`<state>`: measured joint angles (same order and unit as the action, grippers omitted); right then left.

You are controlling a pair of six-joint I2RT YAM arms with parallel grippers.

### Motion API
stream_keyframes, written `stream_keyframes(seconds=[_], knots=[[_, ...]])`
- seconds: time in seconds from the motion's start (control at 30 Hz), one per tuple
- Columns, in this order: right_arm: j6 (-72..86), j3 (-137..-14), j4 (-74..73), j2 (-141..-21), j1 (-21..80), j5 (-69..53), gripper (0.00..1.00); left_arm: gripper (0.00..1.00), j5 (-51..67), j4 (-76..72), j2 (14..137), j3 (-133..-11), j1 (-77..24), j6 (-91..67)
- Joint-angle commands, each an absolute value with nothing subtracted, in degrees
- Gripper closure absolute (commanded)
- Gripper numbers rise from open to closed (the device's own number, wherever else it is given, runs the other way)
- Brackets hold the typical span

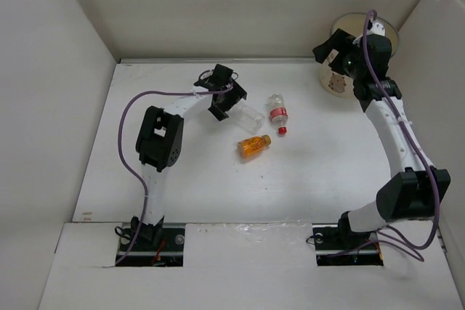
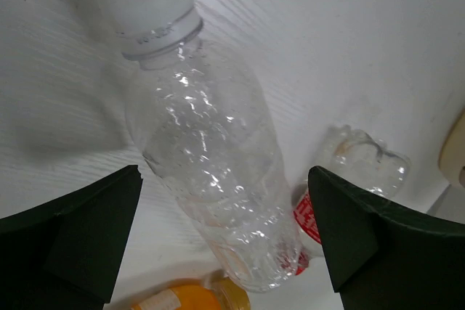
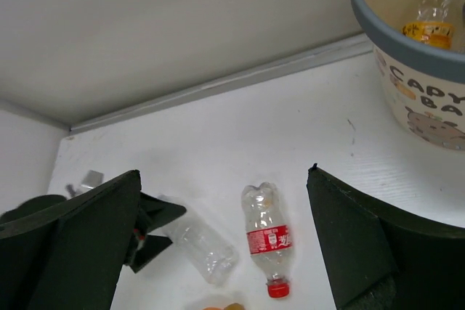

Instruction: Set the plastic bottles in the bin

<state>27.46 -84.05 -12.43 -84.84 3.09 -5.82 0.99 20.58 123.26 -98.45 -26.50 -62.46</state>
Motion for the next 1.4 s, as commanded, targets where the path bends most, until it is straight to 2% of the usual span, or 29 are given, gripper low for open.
stream_keyframes(seconds=[0.0,0.07,0.1,0.13,0.23,0.3,0.4,0.57,0.7,0.83,1.0,1.13,1.2,1.23,1.27,1.3,1.33,1.37], knots=[[28.04,-83.67,-8.17,-81.04,4.21,-8.17,0.0,0.07,-0.52,22.5,124.19,-99.68,-25.93,-64.42],[26.02,-83.67,-8.17,-79.81,5.53,-8.96,0.0,0.12,-1.23,22.5,125.59,-99.67,-25.93,-64.95],[24.71,-83.67,-8.78,-79.8,6.49,-8.96,0.0,0.22,-1.93,22.5,125.6,-99.67,-25.32,-64.95],[21.74,-83.67,-8.79,-79.11,8.59,-8.44,0.0,0.57,-2.46,22.5,126.47,-100.28,-25.31,-64.08],[19.08,-83.67,-11.68,-78.57,10.98,-8.95,0.0,0.67,-3.95,25.39,127.88,-103.43,-24.79,-63.2],[18.37,-81.92,-12.21,-77.17,11.69,-11.76,0.0,0.82,-3.96,26.19,128.58,-104.33,-24.17,-61.62],[16.0,-78.77,-10.99,-76.46,13.97,-19.49,0.0,0.96,-3.96,24.54,126.22,-105.21,-23.64,-57.07],[12.93,-76.11,-9.76,-78.22,18.45,-26.01,0.0,1.0,4.1,10.3,112.69,-98.45,-23.64,-46.6],[11.69,-75.5,-9.23,-80.77,21.88,-23.83,0.0,1.0,13.85,5.02,106.18,-92.83,-23.64,-40.97],[11.69,-76.11,-7.47,-84.19,25.13,-23.29,0.0,1.0,23.36,-1.39,101.08,-86.85,-23.64,-40.96],[11.07,-80.24,-6.77,-89.72,27.42,-18.99,0.0,1.0,29.08,-7.98,97.13,-82.8,-25.58,-40.96],[12.3,-82.61,-6.77,-93.69,27.95,-20.38,0.01,1.0,34.01,-14.05,94.67,-80.07,-26.1,-44.29],[12.91,-82.62,-6.16,-94.31,28.56,-22.14,0.07,1.0,34.54,-15.03,93.88,-79.54,-26.1,-44.82],[12.92,-82.62,-5.63,-95.09,28.56,-22.76,0.37,1.0,34.54,-15.73,93.87,-79.54,-26.1,-44.82],[12.92,-83.14,-5.63,-95.71,28.56,-22.76,0.59,0.86,34.54,-15.73,93.35,-79.54,-26.1,-44.82],[13.62,-83.14,-5.63,-95.71,28.56,-22.76,0.76,0.66,34.02,-15.73,92.64,-79.54,-26.1,-44.82],[13.62,-83.14,-5.63,-95.71,28.56,-22.76,0.85,0.42,33.14,-15.73,92.64,-79.54,-26.1,-44.82],[14.15,-83.14,-5.63,-95.71,28.56,-21.89,0.97,0.05,30.44,-14.86,91.07,-79.54,-26.1,-44.82]])
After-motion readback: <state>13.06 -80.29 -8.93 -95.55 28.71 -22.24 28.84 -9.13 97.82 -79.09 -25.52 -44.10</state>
